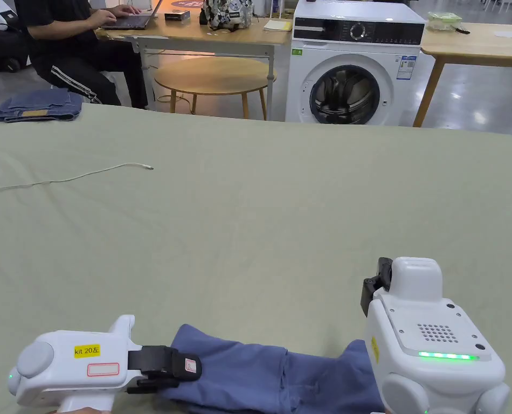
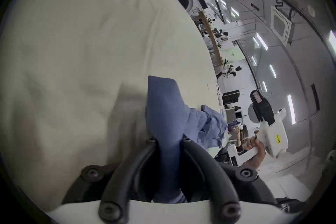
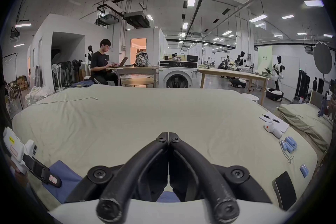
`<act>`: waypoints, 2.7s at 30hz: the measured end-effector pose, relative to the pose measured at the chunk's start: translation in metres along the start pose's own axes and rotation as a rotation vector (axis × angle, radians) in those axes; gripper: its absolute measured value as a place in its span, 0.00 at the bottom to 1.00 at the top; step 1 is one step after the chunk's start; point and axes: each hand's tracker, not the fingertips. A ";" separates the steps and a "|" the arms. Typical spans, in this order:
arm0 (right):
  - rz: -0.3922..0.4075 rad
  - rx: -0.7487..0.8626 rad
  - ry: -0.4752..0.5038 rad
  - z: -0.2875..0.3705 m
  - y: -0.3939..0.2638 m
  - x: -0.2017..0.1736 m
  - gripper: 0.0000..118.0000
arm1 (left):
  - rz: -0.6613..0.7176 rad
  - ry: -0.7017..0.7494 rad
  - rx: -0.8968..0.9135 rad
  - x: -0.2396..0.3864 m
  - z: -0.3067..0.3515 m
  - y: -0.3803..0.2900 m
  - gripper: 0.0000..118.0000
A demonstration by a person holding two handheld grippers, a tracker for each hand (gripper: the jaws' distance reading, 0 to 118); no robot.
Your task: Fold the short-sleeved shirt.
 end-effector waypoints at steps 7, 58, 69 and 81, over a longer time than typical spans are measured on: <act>0.001 0.010 0.004 -0.001 0.005 -0.001 0.00 | -0.127 0.136 0.063 0.041 0.054 0.023 0.07; -0.008 -0.017 -0.029 0.003 0.001 0.012 0.00 | -0.360 0.390 -0.228 0.187 -0.157 -0.036 0.13; -0.009 -0.020 -0.036 0.005 0.002 0.017 0.00 | -0.303 0.166 -0.142 0.188 -0.110 -0.008 0.28; -0.011 -0.029 -0.050 0.005 0.001 0.024 0.00 | -0.040 -0.006 -0.278 0.116 -0.199 -0.026 0.01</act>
